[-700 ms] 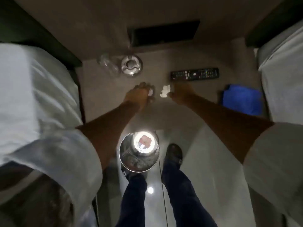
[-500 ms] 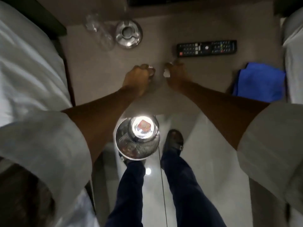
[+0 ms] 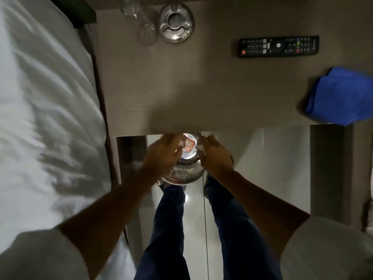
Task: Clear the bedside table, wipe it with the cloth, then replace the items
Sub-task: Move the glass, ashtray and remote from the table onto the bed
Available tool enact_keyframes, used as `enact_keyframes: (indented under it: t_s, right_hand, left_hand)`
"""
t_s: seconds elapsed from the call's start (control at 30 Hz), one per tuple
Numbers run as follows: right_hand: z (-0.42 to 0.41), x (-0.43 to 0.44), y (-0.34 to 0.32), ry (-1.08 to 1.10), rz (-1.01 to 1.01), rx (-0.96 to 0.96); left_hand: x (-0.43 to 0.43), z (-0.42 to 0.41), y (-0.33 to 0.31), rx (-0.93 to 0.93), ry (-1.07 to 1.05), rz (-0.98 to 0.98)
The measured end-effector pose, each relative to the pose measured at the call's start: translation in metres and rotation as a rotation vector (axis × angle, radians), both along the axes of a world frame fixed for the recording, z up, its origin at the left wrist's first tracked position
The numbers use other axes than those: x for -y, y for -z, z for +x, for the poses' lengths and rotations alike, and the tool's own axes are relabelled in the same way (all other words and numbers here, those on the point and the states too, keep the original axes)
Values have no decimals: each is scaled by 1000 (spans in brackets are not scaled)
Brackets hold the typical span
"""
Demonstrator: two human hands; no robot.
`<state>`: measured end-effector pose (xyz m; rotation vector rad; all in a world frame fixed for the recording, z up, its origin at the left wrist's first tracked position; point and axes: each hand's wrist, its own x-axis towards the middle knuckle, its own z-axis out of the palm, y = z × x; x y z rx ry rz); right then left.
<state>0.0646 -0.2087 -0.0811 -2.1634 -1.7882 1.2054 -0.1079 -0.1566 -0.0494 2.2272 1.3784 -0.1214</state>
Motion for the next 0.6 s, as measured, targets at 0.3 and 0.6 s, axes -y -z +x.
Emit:
enact_keyframes:
  t_s: [0.3,0.6]
  right_hand:
    - [16,-3,2,29,0,-15]
    - [111,-153,-29,47,357,170]
  left_hand:
    - [30,-15,33,-73,-157,-220]
    - [-143,55,6,55,101,487]
